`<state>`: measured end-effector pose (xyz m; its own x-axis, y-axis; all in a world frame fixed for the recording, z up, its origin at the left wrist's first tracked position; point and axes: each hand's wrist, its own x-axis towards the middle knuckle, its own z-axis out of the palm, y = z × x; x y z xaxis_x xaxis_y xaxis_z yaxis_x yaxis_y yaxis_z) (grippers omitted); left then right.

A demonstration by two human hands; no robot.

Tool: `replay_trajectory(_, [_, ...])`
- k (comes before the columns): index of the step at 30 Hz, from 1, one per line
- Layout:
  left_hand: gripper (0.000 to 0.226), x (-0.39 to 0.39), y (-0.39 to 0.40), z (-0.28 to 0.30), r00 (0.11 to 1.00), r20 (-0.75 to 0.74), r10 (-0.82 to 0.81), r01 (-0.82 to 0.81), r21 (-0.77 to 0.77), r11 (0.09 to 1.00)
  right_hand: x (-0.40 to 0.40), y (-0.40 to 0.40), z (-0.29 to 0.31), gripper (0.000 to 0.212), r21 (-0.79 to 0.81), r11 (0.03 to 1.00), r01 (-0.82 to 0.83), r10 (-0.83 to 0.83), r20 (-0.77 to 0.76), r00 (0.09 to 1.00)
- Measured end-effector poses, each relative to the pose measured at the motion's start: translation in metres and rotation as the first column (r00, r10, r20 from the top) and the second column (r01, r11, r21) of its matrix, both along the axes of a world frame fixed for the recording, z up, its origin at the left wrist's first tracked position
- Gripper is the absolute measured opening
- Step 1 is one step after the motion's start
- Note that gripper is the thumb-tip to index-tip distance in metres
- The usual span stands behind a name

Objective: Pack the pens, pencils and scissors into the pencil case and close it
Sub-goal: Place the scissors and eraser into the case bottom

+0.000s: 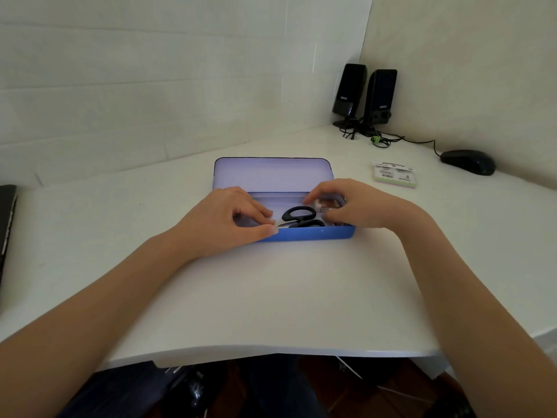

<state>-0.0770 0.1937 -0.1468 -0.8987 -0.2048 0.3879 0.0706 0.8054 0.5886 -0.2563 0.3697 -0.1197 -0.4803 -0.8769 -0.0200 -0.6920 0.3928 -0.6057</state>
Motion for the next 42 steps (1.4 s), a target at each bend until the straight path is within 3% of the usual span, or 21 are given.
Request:
replay_trajectory(3, [0.032,0.0,-0.001,-0.001,1.0,-0.002,0.003,-0.003,0.001,1.0,-0.001,0.003,0.004,0.03,-0.023,1.0,-0.016,0.017,0.075,0.997])
replay_trajectory(5, [0.038,0.0,-0.001,0.0,0.999,-0.03,0.022,-0.019,0.085,0.996,-0.009,0.006,0.008,0.024,-0.098,0.995,0.031,-0.02,0.112,0.994])
replay_trajectory(7, [0.036,-0.001,-0.001,0.005,0.992,-0.093,0.083,-0.064,0.188,0.98,-0.029,0.008,0.009,0.028,-0.234,0.953,0.194,-0.176,0.099,0.98])
replay_trajectory(9, [0.023,-0.004,-0.004,0.007,0.965,-0.157,0.21,-0.177,0.2,0.964,-0.057,0.007,0.007,0.031,-0.321,0.876,0.359,-0.386,-0.024,0.922])
replay_trajectory(12, [0.017,-0.008,-0.01,0.004,0.924,-0.149,0.352,-0.333,0.14,0.933,-0.094,0.007,-0.007,0.048,-0.104,0.824,0.557,-0.563,-0.268,0.782])
replay_trajectory(15, [0.025,-0.009,-0.013,-0.001,0.929,-0.124,0.348,-0.331,0.142,0.933,-0.109,0.006,-0.026,0.067,0.076,0.741,0.667,-0.627,-0.28,0.727])
replay_trajectory(21, [0.023,-0.011,-0.018,-0.001,0.937,-0.107,0.333,-0.318,0.139,0.938,-0.101,-0.005,-0.028,0.045,-0.155,0.706,0.691,-0.702,-0.279,0.655])
replay_trajectory(25, [0.028,-0.008,-0.016,0.001,0.976,-0.03,0.215,-0.21,0.116,0.971,-0.087,-0.006,-0.016,0.036,-0.366,0.628,0.687,-0.753,-0.062,0.655])
replay_trajectory(27, [0.031,-0.005,-0.012,0.004,0.993,0.01,0.121,-0.122,0.103,0.987,-0.077,-0.009,-0.006,0.036,-0.462,0.579,0.671,-0.736,0.058,0.674])
replay_trajectory(30, [0.022,-0.001,-0.008,0.008,0.999,0.038,0.022,-0.027,0.144,0.989,-0.055,-0.016,0.012,0.031,-0.561,0.579,0.592,-0.66,0.102,0.744])
replay_trajectory(34, [0.036,-0.003,-0.008,0.005,0.995,0.098,0.007,-0.004,-0.028,1.0,-0.012,-0.03,0.037,0.022,-0.646,0.634,0.426,-0.497,0.081,0.864])
replay_trajectory(37, [0.026,-0.003,-0.007,0.008,0.985,0.174,-0.013,0.021,-0.045,0.999,0.017,-0.041,0.044,0.017,-0.661,0.679,0.32,-0.363,0.077,0.929])
replay_trajectory(39, [0.018,-0.003,-0.008,0.008,0.978,0.207,-0.014,0.045,-0.142,0.989,0.032,-0.047,0.041,0.016,-0.638,0.725,0.258,-0.293,0.053,0.955])
replay_trajectory(42, [0.027,-0.004,-0.011,0.004,0.977,0.209,0.03,0.038,-0.313,0.949,0.047,-0.052,0.032,0.016,-0.558,0.812,0.169,-0.197,0.01,0.98])
